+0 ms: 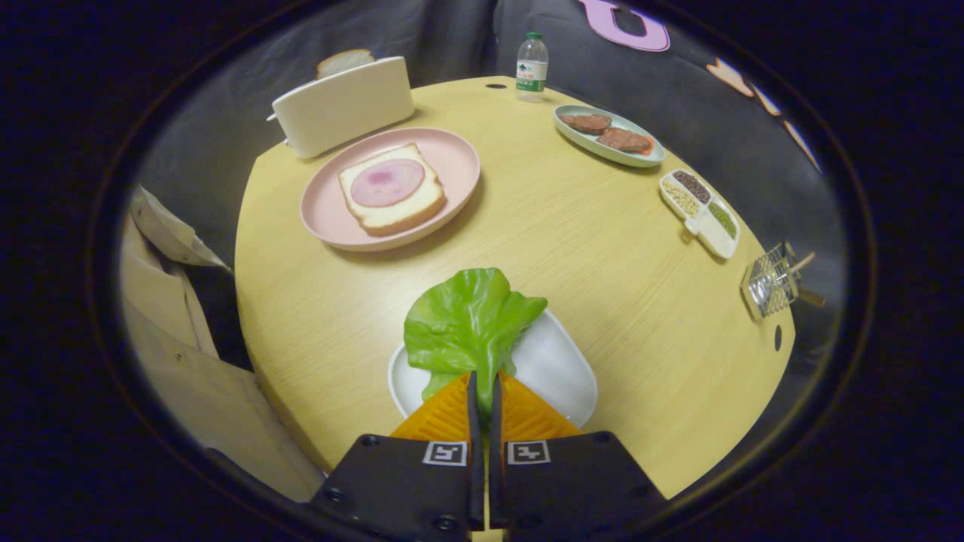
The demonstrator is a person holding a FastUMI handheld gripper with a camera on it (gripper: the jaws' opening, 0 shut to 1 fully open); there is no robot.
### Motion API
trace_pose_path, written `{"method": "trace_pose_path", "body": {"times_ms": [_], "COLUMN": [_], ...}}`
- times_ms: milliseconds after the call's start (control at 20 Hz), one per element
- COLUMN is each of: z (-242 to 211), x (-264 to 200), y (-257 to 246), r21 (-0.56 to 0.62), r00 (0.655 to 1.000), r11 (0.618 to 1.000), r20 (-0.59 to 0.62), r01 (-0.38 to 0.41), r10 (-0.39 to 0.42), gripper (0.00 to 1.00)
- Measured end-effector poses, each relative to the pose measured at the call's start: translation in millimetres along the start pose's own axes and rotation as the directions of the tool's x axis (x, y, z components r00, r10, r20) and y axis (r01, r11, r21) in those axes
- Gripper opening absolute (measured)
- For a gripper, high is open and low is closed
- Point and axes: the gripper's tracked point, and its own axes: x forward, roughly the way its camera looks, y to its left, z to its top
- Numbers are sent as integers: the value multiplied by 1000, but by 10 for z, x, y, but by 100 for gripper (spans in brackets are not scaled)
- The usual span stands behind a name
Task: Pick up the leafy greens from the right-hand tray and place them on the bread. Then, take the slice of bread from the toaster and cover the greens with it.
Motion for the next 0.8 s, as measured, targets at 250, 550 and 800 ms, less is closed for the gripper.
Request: {"method": "trace_pose_path", "body": {"times_ms": [250,550,800], "z": [329,776,1142], "x": [-212,-253,-156], "y": [176,508,726], "r21": [-21,-84,-110], "r00": [999,997,996], "r11": [1000,996,994], "r20": [45,76,94], "r01": [20,13,2], "r10": [-19,-7,9], "gripper": [6,5,6]}}
